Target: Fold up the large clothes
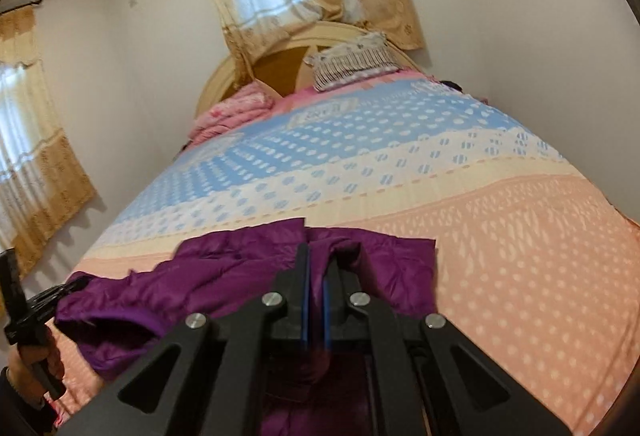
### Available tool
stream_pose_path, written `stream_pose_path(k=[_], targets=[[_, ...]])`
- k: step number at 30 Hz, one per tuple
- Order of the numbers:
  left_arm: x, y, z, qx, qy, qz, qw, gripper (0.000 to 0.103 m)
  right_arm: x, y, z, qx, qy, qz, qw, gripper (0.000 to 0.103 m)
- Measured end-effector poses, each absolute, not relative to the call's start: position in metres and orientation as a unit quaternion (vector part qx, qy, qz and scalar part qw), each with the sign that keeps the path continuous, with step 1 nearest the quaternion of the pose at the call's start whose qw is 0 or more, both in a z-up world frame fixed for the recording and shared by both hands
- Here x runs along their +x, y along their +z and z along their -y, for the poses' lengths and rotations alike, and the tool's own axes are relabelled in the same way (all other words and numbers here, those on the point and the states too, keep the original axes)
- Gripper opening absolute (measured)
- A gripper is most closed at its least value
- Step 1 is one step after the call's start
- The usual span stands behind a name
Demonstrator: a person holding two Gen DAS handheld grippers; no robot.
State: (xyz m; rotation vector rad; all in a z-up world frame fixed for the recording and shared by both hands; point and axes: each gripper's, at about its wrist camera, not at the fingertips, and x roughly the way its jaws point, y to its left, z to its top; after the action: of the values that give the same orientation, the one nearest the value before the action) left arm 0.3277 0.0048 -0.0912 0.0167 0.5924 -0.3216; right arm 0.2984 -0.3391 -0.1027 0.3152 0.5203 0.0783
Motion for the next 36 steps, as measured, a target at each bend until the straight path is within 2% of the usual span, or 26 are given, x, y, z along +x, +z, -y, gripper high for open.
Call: stream_pose_path(k=[4,7,10,11,12,15,19,22,24,26,29,32,34,36], targets=[[0.335,-0.090,-0.004,-0.002,-0.145,-0.283,0.948,0.018,0.329,-0.113,0.342,0.155,0.027,-0.274,0.949,0.007],[0.335,-0.085,-0.009,-0.004,-0.135,-0.265,0.955,0.035,0.341,-0.121,0.348,0.157,0.018,-0.284,0.946,0.007],[0.334,-0.083,-0.016,-0.016,-0.130,-0.259,0.957,0.056,0.350,-0.130,0.351,0.162,0.014,-0.296,0.941,0.007],[0.334,-0.084,-0.016,-0.006,-0.105,-0.254,0.961,0.076,0.353,-0.134,0.353,0.164,0.012,-0.299,0.940,0.007],[0.333,-0.084,-0.016,0.007,-0.069,-0.245,0.967,0.087,0.356,-0.136,0.354,0.166,0.012,-0.301,0.939,0.007],[0.329,-0.083,-0.026,-0.005,-0.066,-0.212,0.975,0.088,0.365,-0.142,0.357,0.175,0.013,-0.312,0.934,0.007],[0.348,-0.098,-0.025,-0.004,-0.048,-0.262,0.964,0.090,0.386,-0.147,0.359,0.189,0.002,-0.330,0.925,0.009],[0.356,-0.108,-0.020,0.003,-0.016,-0.279,0.960,0.090,0.391,-0.145,0.357,0.195,-0.009,-0.325,0.925,0.029],[0.358,-0.106,-0.021,0.006,0.018,-0.280,0.960,0.090,0.385,-0.134,0.352,0.186,-0.024,-0.305,0.934,0.064],[0.358,-0.099,-0.030,-0.012,0.053,-0.267,0.962,0.090,0.376,-0.121,0.348,0.165,-0.047,-0.274,0.946,0.079],[0.354,-0.085,-0.039,-0.033,0.066,-0.233,0.970,0.090,0.370,-0.107,0.341,0.151,-0.048,-0.256,0.954,0.078],[0.356,-0.079,-0.024,-0.013,0.042,-0.225,0.973,0.091,0.373,-0.099,0.317,0.121,-0.029,-0.258,0.958,0.078],[0.359,-0.083,-0.008,0.007,0.024,-0.232,0.972,0.091,0.382,-0.101,0.291,0.097,0.005,-0.275,0.957,0.072],[0.363,-0.087,0.010,0.021,0.008,-0.234,0.972,0.091,0.394,-0.108,0.265,0.075,0.039,-0.300,0.950,0.037]])
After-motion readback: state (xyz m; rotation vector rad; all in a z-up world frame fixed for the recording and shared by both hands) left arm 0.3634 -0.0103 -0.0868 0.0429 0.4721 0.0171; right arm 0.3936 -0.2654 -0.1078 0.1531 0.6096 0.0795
